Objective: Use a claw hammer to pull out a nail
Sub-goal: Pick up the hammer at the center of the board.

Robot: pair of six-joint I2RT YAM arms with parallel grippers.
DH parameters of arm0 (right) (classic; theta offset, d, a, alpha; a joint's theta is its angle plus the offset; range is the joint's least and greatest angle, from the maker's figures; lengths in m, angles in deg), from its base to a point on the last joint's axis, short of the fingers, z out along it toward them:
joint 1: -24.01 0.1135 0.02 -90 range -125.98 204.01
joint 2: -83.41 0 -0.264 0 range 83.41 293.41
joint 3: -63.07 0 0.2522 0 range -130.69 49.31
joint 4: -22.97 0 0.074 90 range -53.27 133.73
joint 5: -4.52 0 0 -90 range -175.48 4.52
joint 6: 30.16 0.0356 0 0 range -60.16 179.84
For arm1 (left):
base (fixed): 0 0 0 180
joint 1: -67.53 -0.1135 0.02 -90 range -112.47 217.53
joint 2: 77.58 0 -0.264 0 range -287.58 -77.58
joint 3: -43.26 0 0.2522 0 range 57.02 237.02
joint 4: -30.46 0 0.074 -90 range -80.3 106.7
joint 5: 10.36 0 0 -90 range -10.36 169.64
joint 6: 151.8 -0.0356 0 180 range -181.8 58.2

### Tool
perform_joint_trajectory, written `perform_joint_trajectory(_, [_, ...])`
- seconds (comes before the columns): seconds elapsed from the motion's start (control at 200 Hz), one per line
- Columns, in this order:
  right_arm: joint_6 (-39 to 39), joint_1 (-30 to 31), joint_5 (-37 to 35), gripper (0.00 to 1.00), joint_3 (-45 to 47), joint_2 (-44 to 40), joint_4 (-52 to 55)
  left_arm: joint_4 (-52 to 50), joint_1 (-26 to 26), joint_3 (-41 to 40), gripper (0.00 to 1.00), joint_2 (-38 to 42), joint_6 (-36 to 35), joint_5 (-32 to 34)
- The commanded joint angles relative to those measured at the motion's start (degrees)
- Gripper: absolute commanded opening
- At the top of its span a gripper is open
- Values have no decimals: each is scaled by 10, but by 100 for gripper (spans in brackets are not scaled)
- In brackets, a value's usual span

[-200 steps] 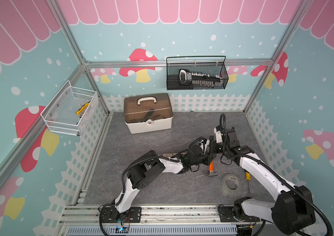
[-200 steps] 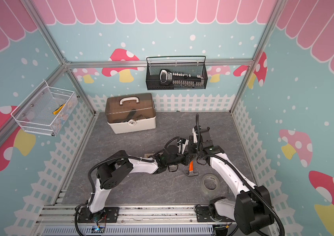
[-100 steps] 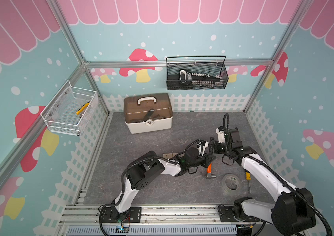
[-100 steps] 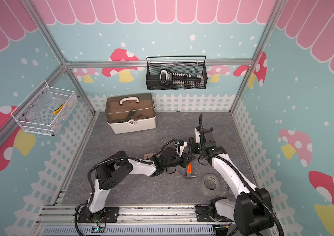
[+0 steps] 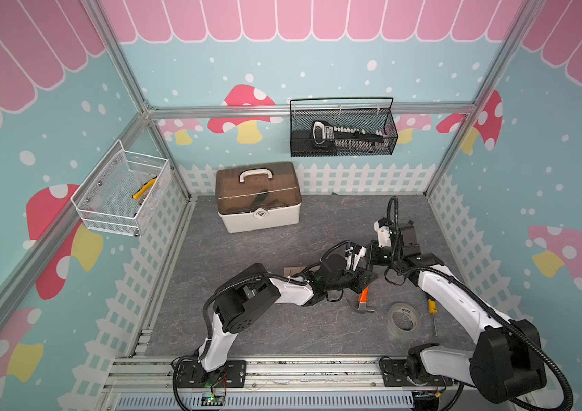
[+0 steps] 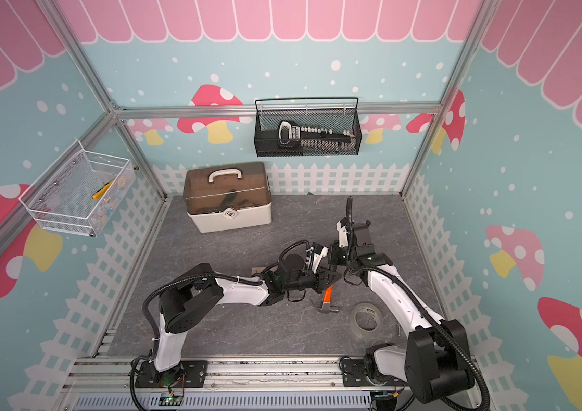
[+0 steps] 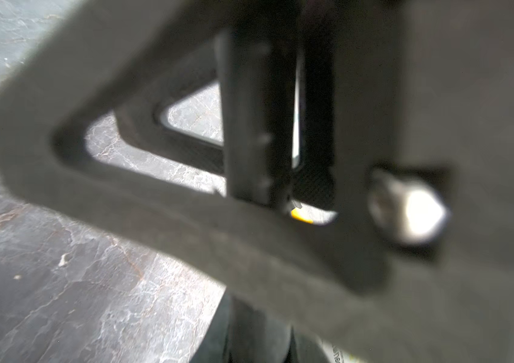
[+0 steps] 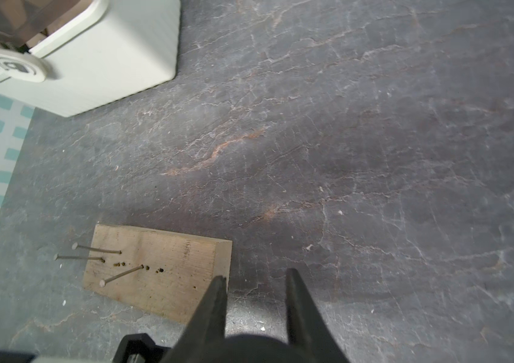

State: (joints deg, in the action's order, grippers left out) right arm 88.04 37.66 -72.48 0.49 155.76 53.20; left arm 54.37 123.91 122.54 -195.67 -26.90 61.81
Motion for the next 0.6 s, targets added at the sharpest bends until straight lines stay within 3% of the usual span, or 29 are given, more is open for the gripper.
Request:
perform_joint_trajectory(0.0, [3,-6,-23,20,-5,6,-8,45,4,14,0,47,-3,-12])
perform_joint_trajectory(0.12, [3,-5,-22,8,1,-5,-18,40,3,16,0,48,-1,-8])
perform_joint_trajectory(0.17, [3,-5,-20,0,7,-14,-28,40,2,17,5,48,2,-7])
perform_joint_trajectory(0.21, [2,-6,-18,0,15,-24,-41,42,1,14,8,49,6,-7])
perform_joint_trajectory(0.36, [-2,-6,-19,0,50,-86,-90,57,-7,-8,36,64,17,-6])
perform_joint_trajectory(0.595, [-17,-5,-56,0,45,-150,-88,22,-27,-64,41,123,-1,10])
